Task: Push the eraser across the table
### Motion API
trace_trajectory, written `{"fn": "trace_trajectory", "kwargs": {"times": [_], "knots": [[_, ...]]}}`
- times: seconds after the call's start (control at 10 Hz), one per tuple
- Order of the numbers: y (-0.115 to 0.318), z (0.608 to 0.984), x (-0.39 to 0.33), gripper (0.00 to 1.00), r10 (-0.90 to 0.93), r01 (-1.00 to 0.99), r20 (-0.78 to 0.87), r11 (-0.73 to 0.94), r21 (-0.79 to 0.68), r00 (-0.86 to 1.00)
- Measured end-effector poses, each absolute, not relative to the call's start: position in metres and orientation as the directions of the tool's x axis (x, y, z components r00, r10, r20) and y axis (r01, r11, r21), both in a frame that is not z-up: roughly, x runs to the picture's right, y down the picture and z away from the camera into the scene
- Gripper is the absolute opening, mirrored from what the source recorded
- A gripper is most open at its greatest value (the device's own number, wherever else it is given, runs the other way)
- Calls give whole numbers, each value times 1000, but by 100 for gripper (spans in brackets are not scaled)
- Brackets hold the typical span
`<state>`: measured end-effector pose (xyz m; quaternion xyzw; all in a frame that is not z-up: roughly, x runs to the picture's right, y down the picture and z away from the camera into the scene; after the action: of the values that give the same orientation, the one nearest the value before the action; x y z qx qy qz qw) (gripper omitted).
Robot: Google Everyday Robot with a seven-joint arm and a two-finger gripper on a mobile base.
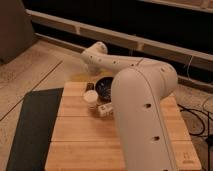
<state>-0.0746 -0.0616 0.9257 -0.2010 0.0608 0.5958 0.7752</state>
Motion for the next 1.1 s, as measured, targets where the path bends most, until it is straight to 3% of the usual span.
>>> {"fn": "trace_trajectory", "kwargs": {"times": [0.5,1.1], "knots": [[-45,954,-87,0,865,-924,-400,163,-346,303],[-32,950,-80,0,816,-931,-463,237,-278,346]]}}
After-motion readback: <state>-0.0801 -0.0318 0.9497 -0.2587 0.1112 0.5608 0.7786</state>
